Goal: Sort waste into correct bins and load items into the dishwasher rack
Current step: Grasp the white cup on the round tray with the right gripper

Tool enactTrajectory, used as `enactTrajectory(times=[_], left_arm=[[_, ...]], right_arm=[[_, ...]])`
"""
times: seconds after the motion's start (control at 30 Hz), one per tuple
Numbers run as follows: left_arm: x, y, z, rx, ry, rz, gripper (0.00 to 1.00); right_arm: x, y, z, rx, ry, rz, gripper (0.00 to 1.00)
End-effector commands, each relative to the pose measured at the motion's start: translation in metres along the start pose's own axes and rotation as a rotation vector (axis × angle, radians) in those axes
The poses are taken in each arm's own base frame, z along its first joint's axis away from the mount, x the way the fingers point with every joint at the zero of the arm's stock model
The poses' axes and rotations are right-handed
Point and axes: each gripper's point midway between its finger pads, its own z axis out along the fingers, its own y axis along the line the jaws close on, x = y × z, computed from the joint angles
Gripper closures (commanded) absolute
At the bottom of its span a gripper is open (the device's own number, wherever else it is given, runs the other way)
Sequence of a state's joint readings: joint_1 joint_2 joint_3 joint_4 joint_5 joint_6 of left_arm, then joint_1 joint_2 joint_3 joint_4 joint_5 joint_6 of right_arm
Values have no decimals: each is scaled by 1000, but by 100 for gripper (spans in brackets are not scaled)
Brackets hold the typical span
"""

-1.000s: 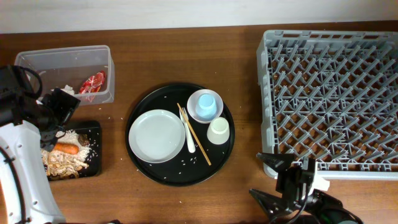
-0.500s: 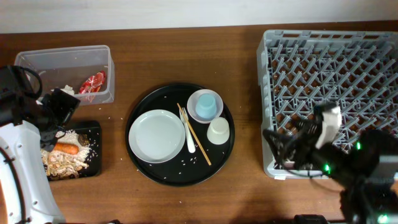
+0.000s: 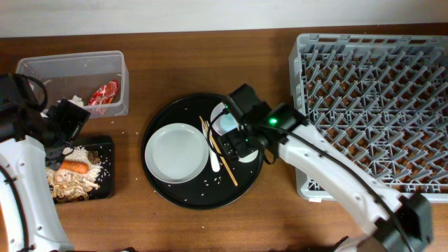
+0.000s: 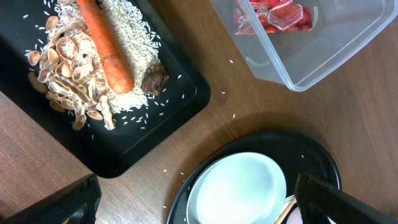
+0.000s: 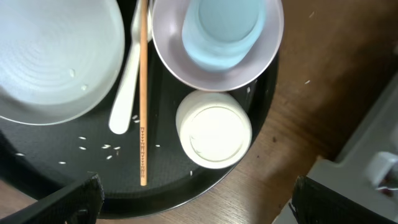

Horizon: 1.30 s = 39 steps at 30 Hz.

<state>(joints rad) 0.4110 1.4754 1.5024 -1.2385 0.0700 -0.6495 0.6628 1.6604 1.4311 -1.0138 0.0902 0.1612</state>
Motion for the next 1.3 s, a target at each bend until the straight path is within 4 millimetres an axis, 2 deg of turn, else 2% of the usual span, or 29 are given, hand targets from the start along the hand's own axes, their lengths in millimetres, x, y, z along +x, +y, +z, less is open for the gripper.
enactTrajectory(times=[0.0, 0.07, 0.2, 0.27, 0.33, 0.43, 0.7, 0.77, 1.0, 1.07, 1.17, 1.27], left_arm=[[0, 3, 1, -9, -2, -14, 1], [0, 3, 1, -9, -2, -14, 1], [0, 3, 1, -9, -2, -14, 1], [0, 3, 1, -9, -2, -14, 1], [0, 3, 1, -9, -2, -14, 1], [0, 3, 1, -9, -2, -14, 1], [0, 3, 1, -9, -2, -14, 1], [0, 3, 1, -9, -2, -14, 1], [0, 3, 1, -9, -2, -14, 1], [0, 3, 1, -9, -2, -14, 1], [0, 3, 1, -9, -2, -14, 1], [0, 3, 1, -9, -2, -14, 1]], right_arm=[[1, -1, 28, 39, 67, 10, 1], [8, -9, 51, 87, 124, 23, 1], [7, -28, 72, 94, 153, 86, 1], [5, -31, 74, 67, 152, 110, 1], [5, -24, 78, -33, 163, 148, 1], [4, -17, 81, -55, 157, 140, 0], [16, -13, 89, -74, 186, 141, 13], [16, -13, 89, -74, 185, 141, 19], [17, -11, 89, -84, 190, 157, 28], [17, -10, 87, -90, 193, 158, 38], [14, -11, 75, -93, 174, 167, 38], [10, -12, 56, -98, 135, 167, 39]])
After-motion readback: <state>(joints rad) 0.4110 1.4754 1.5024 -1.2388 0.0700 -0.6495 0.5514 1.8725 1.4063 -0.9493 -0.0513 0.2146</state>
